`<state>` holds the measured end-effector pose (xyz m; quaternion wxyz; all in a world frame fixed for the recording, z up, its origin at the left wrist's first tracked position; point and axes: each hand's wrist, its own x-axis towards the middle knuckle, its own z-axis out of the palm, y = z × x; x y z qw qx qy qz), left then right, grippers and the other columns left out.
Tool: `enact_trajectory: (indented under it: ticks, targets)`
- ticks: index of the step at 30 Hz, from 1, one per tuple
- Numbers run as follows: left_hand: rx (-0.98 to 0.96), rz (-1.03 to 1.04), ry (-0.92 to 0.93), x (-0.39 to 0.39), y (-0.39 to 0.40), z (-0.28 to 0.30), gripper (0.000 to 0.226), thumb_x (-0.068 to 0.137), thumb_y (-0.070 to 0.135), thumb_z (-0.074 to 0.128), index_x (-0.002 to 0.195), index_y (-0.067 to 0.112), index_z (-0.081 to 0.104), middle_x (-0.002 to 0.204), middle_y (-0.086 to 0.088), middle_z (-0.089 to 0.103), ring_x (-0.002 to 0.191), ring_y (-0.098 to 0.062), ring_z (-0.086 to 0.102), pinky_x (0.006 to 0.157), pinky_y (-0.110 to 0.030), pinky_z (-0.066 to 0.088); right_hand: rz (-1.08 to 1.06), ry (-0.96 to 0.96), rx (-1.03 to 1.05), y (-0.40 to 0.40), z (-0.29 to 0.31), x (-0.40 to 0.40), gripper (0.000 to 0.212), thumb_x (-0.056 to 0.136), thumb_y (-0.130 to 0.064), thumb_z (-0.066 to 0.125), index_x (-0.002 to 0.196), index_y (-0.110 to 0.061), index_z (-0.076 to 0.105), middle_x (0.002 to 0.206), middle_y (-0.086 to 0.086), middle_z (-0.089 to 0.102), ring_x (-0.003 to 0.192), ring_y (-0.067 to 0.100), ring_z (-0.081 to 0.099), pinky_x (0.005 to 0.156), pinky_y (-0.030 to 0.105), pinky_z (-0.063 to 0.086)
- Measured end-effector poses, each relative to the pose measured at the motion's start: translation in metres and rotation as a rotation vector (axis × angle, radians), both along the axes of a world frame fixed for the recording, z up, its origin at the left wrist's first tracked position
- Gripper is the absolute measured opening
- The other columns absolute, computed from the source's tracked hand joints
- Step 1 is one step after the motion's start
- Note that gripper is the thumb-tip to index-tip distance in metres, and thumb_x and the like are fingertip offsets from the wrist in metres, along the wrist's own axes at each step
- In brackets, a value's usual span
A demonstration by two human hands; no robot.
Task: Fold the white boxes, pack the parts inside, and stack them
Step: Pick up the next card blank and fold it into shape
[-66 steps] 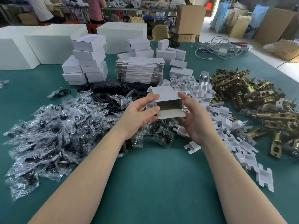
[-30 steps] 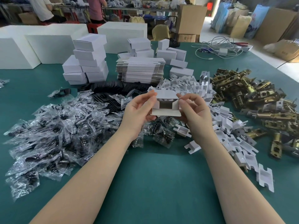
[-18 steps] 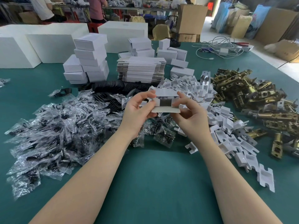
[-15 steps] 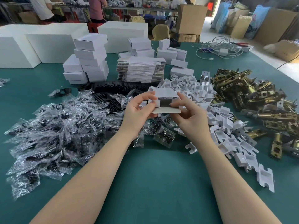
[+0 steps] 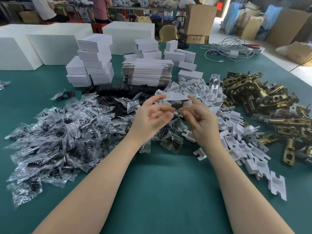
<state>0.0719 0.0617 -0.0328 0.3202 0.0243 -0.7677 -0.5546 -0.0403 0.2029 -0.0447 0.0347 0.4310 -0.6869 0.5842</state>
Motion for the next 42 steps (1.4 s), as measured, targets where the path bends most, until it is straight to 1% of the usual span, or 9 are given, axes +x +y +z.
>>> enact_trajectory:
  ticks: [2, 4, 12, 17, 21, 24, 31, 36, 42]
  targets:
    - [-0.055, 0.041, 0.031, -0.003, 0.0, -0.003, 0.01, 0.088, 0.023, 0.072, 0.093, 0.031, 0.072, 0.125, 0.002, 0.057, 0.113, 0.008, 0.057, 0.083, -0.013, 0.052, 0.012, -0.027, -0.015, -0.002, 0.0, 0.002, 0.03, 0.096, -0.01, 0.06, 0.092, -0.04, 0.061, 0.116, -0.003, 0.066, 0.134, 0.007, 0.047, 0.103, 0.025, 0.045]
    - [-0.116, 0.092, 0.065, -0.006, 0.001, -0.007, 0.028, 0.09, 0.01, 0.069, 0.098, 0.037, 0.069, 0.121, 0.003, 0.059, 0.118, 0.003, 0.056, 0.082, -0.016, 0.054, 0.02, -0.069, -0.036, -0.005, 0.002, 0.006, 0.02, 0.098, -0.016, 0.059, 0.095, -0.036, 0.061, 0.126, 0.011, 0.061, 0.114, 0.001, 0.062, 0.088, 0.023, 0.051]
    - [0.062, 0.12, 0.027, -0.005, 0.004, -0.007, 0.034, 0.089, 0.018, 0.072, 0.113, 0.041, 0.062, 0.13, 0.008, 0.058, 0.093, -0.005, 0.071, 0.077, -0.014, 0.053, -0.041, -0.188, -0.118, -0.007, 0.002, 0.016, 0.02, 0.086, -0.051, 0.062, 0.099, -0.058, 0.048, 0.106, -0.002, 0.068, 0.062, 0.012, 0.068, 0.053, 0.034, 0.05]
    - [0.141, 0.149, 0.002, -0.008, 0.002, -0.008, 0.02, 0.089, 0.033, 0.07, 0.108, 0.038, 0.065, 0.123, 0.003, 0.065, 0.094, -0.015, 0.072, 0.074, -0.025, 0.058, -0.089, -0.198, -0.107, -0.009, -0.001, 0.014, 0.025, 0.095, -0.034, 0.063, 0.102, -0.053, 0.05, 0.104, -0.018, 0.065, 0.072, 0.026, 0.07, 0.066, 0.051, 0.057]
    - [0.237, 0.213, -0.016, -0.013, 0.003, -0.014, 0.005, 0.09, 0.027, 0.071, 0.093, 0.03, 0.07, 0.117, 0.006, 0.065, 0.098, -0.028, 0.07, 0.073, -0.038, 0.062, -0.163, -0.218, -0.091, -0.01, -0.001, 0.013, 0.024, 0.094, -0.037, 0.064, 0.108, -0.051, 0.051, 0.111, -0.011, 0.063, 0.068, 0.008, 0.068, 0.066, 0.03, 0.057]
    - [0.176, 0.229, -0.022, -0.013, 0.006, -0.014, 0.009, 0.088, 0.036, 0.069, 0.097, 0.037, 0.07, 0.117, 0.012, 0.065, 0.104, -0.024, 0.067, 0.082, -0.047, 0.06, -0.181, -0.318, -0.078, -0.011, -0.001, 0.011, 0.008, 0.094, -0.034, 0.066, 0.097, -0.039, 0.062, 0.099, -0.009, 0.069, 0.073, 0.019, 0.068, 0.073, 0.046, 0.058]
    - [0.176, 0.245, -0.102, -0.014, 0.008, -0.011, 0.006, 0.09, 0.036, 0.069, 0.089, 0.03, 0.07, 0.116, 0.016, 0.06, 0.113, -0.017, 0.061, 0.083, -0.045, 0.059, -0.202, -0.383, -0.108, -0.014, -0.004, 0.011, 0.012, 0.092, -0.035, 0.068, 0.089, -0.023, 0.067, 0.095, -0.007, 0.068, 0.074, 0.006, 0.061, 0.069, 0.03, 0.052]
    - [0.347, 0.205, -0.177, -0.014, 0.011, -0.014, 0.015, 0.092, 0.037, 0.067, 0.089, 0.023, 0.069, 0.105, -0.003, 0.067, 0.092, -0.016, 0.069, 0.068, -0.029, 0.061, -0.193, -0.546, -0.092, -0.016, -0.007, 0.011, 0.016, 0.089, -0.038, 0.071, 0.079, -0.027, 0.066, 0.087, -0.006, 0.071, 0.087, 0.019, 0.068, 0.074, 0.039, 0.058]
    - [0.387, 0.192, -0.223, -0.014, 0.009, -0.015, 0.017, 0.092, 0.028, 0.066, 0.107, 0.036, 0.067, 0.116, 0.008, 0.064, 0.113, -0.015, 0.062, 0.084, -0.037, 0.06, -0.174, -0.549, -0.085, -0.018, -0.007, 0.011, 0.01, 0.089, -0.028, 0.072, 0.094, -0.031, 0.064, 0.099, -0.013, 0.065, 0.093, 0.015, 0.066, 0.081, 0.042, 0.058]
